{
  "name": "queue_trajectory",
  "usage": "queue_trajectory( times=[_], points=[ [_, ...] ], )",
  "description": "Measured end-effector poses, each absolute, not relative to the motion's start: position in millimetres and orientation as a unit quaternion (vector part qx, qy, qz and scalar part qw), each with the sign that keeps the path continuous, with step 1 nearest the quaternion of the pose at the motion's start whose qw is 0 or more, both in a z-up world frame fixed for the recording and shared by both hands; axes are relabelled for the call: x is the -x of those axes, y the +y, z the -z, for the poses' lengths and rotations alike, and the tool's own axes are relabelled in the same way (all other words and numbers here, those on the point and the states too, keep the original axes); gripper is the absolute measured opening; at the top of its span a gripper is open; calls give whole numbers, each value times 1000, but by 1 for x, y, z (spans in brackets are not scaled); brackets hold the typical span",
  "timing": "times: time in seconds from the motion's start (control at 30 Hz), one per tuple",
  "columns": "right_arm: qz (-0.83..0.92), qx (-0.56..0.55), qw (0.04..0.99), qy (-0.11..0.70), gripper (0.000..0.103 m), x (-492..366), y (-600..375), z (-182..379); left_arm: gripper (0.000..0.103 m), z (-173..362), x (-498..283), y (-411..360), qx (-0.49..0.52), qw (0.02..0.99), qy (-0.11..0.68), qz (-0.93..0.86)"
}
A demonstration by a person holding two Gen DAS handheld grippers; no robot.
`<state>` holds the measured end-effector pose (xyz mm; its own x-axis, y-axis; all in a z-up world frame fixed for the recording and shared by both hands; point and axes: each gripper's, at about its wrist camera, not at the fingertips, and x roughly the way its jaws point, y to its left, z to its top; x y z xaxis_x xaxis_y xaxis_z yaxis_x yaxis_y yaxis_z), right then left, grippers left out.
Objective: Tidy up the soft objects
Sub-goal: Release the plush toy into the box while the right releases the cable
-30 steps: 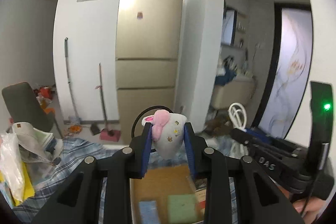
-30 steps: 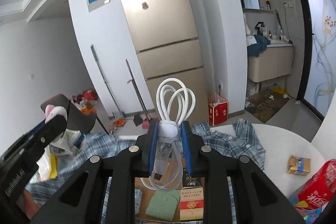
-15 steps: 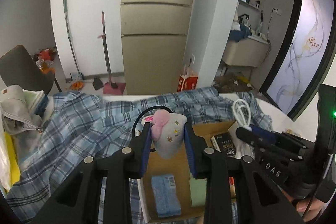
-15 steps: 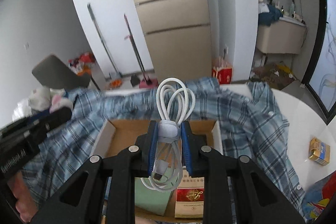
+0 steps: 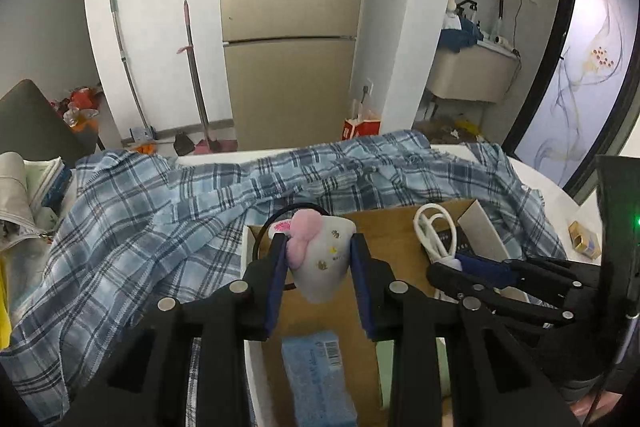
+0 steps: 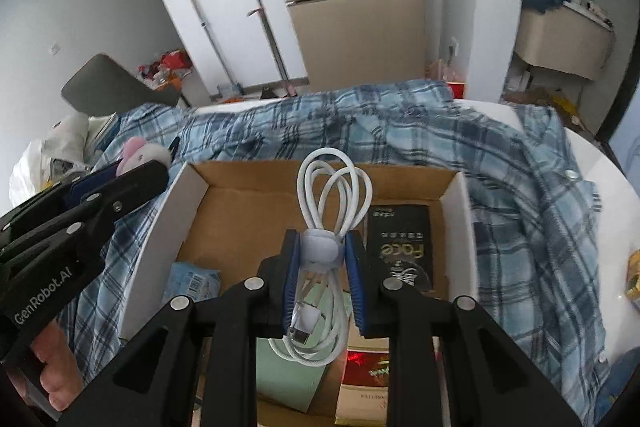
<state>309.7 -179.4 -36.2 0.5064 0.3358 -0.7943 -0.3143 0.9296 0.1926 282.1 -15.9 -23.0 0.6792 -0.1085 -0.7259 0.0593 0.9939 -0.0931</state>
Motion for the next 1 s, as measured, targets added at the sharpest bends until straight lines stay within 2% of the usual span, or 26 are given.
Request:
queue_trajectory(
  times=[0.23, 0.3, 0.37, 0.4, 0.57, 0.63, 0.67, 0.7, 0.73, 1.0],
  points=[
    [-198, -35, 847, 492, 22, -316, -179, 53, 35, 32, -286, -19, 25, 907, 417, 46],
    [-195, -25, 848, 492, 22, -316, -177, 55, 44, 33, -286, -18, 25, 907, 419, 42],
    [-199, -25, 847, 492, 22, -316, -177, 56, 67, 32, -285, -17, 25, 908, 416, 36],
    [-199, -22, 847, 493, 22, -316, -176, 56, 69, 31, -284, -16, 26, 910, 412, 34],
    [-190, -12, 853, 486, 23, -315, -177, 53, 69, 22, -279, -12, 36, 917, 396, 32],
    [-192, -17, 854, 484, 27, -315, -179, 51, 69, 19, -278, -11, 37, 919, 392, 32],
    [-193, -19, 855, 482, 33, -315, -179, 50, 69, 18, -277, -12, 35, 920, 390, 32],
    [-191, -20, 857, 479, 45, -314, -180, 49, 69, 17, -276, -13, 33, 921, 388, 31],
    [-189, -22, 861, 472, 49, -313, -181, 47, 69, 15, -276, -13, 31, 922, 385, 30],
    [-162, -17, 891, 424, 49, -306, -190, 18, 69, -11, -261, -8, 39, 936, 347, 30]
  ],
)
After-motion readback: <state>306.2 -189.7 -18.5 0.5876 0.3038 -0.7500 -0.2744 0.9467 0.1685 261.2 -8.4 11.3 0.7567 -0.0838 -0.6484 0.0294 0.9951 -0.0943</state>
